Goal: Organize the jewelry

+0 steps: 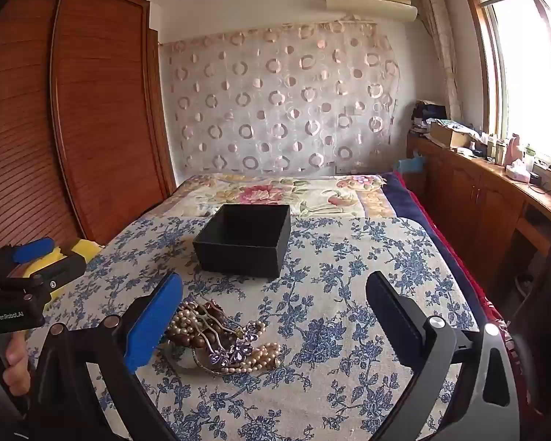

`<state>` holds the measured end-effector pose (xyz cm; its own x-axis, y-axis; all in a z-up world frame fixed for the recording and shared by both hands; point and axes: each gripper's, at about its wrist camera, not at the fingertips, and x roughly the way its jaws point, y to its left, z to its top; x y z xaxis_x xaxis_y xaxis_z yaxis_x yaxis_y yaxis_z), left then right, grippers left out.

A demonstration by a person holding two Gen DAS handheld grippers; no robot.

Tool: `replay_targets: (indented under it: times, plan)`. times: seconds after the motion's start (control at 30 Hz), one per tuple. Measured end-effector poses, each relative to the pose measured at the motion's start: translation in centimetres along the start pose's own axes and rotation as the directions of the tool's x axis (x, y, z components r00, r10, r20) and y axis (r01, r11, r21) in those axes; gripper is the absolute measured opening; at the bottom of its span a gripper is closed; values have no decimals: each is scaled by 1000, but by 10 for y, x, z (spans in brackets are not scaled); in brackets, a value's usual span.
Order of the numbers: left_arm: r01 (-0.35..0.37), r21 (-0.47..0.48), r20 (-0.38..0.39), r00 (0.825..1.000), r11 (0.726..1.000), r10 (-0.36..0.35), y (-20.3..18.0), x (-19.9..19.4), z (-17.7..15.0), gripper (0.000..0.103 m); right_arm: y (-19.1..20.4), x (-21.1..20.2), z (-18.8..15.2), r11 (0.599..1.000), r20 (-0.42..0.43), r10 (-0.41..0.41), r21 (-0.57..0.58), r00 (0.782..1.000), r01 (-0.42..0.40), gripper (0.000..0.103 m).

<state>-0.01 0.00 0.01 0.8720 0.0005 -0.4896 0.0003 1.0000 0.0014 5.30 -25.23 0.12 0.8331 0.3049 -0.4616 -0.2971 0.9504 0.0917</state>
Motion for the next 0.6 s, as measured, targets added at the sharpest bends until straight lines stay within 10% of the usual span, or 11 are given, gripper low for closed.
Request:
replay_targets:
  times: [0.6]
  plan:
    - [5, -2, 6, 1000, 1000, -5, -1, -3, 2, 96, 1, 0, 1, 1000, 2, 2, -2, 1000, -2, 101]
